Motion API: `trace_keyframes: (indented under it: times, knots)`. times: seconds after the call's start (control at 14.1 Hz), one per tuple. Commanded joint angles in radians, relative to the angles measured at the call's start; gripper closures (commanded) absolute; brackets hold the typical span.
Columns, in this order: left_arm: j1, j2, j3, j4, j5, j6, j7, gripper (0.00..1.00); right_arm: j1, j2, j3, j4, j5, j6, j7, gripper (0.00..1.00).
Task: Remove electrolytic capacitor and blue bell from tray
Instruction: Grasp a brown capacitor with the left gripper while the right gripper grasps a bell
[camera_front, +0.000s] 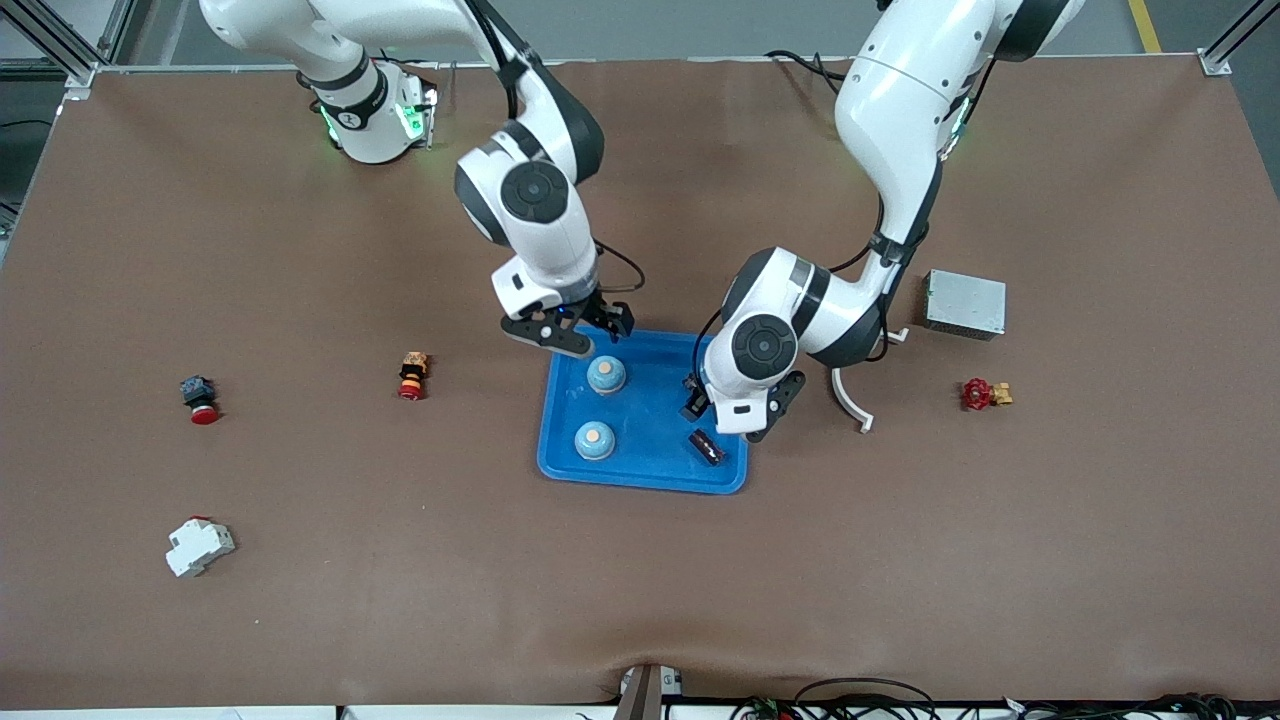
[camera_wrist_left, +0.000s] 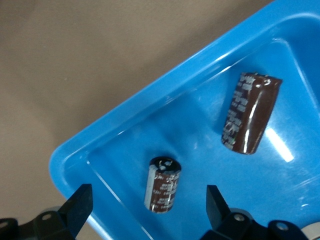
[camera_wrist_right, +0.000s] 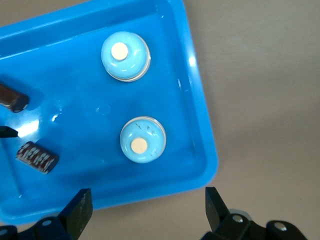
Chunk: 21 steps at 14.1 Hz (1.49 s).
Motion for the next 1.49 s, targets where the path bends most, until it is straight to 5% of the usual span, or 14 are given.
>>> trace_keyframes:
  times: [0.0,0.71,0.92,1.06,1.21,1.42]
  knots:
    - [-0.015,0.025,0.006,0.016,-0.003,0.033,-0.012,0.00,0.014,0.094,-0.010,0.092,-0.008,-0.011,0.028,0.00]
    - [-0.044,0.054,0.006,0.016,-0.012,0.064,-0.014,0.00,0.030,0.231,-0.019,0.129,-0.018,0.115,0.042,0.00]
    - [-0.051,0.051,0.005,0.016,-0.014,0.062,-0.044,0.49,0.030,0.248,-0.019,0.143,-0.036,0.115,0.045,0.00]
    - [-0.055,0.053,0.005,0.016,-0.014,0.062,-0.046,0.60,0.033,0.261,-0.022,0.153,-0.039,0.115,0.045,0.00]
    - [-0.055,0.054,0.005,0.013,-0.014,0.062,-0.047,0.85,0.034,0.274,-0.024,0.163,-0.042,0.115,0.045,0.00]
    - [-0.051,0.054,0.006,0.011,-0.014,0.062,-0.060,1.00,0.034,0.275,-0.022,0.163,-0.068,0.115,0.046,0.21]
